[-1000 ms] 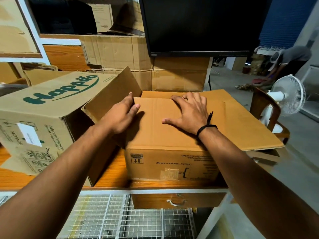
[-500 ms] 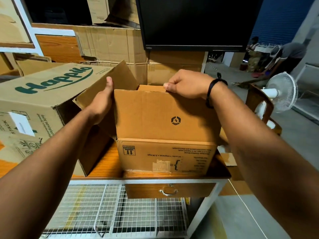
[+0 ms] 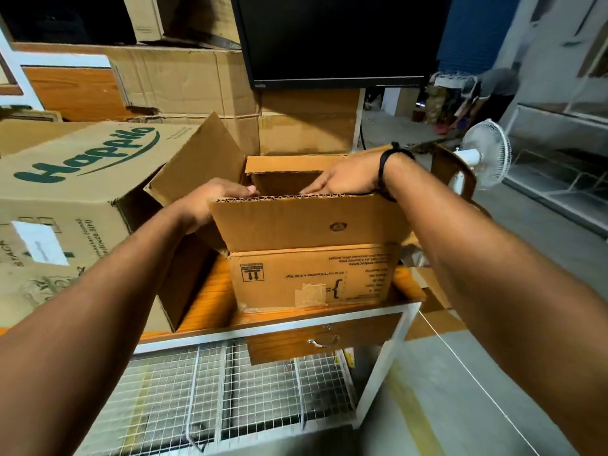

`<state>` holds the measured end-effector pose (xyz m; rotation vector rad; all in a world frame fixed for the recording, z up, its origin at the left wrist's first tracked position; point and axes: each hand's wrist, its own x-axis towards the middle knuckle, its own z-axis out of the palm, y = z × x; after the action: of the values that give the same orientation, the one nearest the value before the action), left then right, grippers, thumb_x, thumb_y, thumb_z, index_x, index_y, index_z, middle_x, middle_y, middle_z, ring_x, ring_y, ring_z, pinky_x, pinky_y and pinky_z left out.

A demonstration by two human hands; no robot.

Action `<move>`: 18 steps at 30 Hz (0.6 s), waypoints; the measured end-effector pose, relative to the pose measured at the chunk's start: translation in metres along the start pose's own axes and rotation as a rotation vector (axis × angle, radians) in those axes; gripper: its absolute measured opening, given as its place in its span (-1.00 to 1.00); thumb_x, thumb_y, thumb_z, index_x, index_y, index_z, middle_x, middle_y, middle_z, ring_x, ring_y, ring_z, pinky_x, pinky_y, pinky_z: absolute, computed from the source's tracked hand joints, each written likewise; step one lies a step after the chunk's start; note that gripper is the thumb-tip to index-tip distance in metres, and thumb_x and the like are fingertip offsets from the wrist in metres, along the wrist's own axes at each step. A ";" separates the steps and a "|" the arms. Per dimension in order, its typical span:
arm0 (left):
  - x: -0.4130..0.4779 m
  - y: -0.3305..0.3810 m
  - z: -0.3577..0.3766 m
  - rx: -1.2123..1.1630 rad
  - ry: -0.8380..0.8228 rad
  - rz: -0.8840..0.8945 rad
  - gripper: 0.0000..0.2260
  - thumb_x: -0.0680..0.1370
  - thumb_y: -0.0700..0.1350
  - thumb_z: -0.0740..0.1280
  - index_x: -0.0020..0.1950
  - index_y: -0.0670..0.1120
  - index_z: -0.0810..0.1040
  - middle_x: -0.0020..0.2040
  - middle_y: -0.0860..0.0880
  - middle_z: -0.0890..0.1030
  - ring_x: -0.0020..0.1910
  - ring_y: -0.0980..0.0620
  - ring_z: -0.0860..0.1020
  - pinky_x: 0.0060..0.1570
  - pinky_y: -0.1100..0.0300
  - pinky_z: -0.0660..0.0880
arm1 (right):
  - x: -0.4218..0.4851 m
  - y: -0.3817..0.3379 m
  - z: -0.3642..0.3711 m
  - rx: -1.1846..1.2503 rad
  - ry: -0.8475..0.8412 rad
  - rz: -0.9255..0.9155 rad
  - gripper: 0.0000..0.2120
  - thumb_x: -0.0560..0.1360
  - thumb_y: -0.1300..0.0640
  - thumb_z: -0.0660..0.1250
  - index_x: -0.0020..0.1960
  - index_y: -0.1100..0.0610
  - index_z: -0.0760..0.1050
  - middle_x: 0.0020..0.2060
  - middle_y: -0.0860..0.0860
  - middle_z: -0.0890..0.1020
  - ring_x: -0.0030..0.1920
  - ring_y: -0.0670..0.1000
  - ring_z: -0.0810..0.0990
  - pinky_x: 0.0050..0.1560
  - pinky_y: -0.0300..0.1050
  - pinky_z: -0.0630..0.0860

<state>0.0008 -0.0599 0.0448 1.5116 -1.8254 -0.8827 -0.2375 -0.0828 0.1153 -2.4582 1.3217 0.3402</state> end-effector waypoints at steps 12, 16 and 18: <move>0.001 -0.022 0.025 1.009 -0.183 -0.037 -0.26 0.48 0.39 0.10 0.55 0.07 0.03 0.56 -0.05 0.08 0.54 0.04 0.00 0.44 -0.13 -0.36 | -0.012 0.004 0.146 -0.215 0.035 0.057 -0.27 0.56 -0.31 -0.01 0.56 -0.02 -0.23 0.54 -0.07 -0.22 0.54 0.02 -0.22 0.52 0.12 -0.14; 0.002 -0.024 0.029 1.144 -0.201 -0.024 -0.20 0.44 0.44 0.08 0.55 0.05 0.03 0.57 0.02 0.04 0.55 0.06 -0.05 0.42 -0.25 -0.33 | -0.004 0.006 0.181 -0.304 0.248 0.089 -0.24 0.55 -0.34 -0.02 0.55 -0.01 -0.28 0.54 -0.05 -0.26 0.54 0.04 -0.25 0.51 0.12 -0.17; 0.007 -0.027 0.029 1.168 -0.209 -0.039 -0.19 0.42 0.47 0.06 0.55 0.05 0.05 0.57 0.05 0.04 0.55 0.05 -0.07 0.39 -0.31 -0.32 | -0.002 0.006 0.195 -0.335 0.336 0.104 -0.22 0.54 -0.35 -0.03 0.55 0.00 -0.29 0.54 -0.04 -0.25 0.54 0.05 -0.25 0.51 0.12 -0.17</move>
<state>-0.0074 -0.0665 0.0060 2.1333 -2.6660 0.1415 -0.2539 -0.0081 -0.0639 -2.8247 1.6484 0.1899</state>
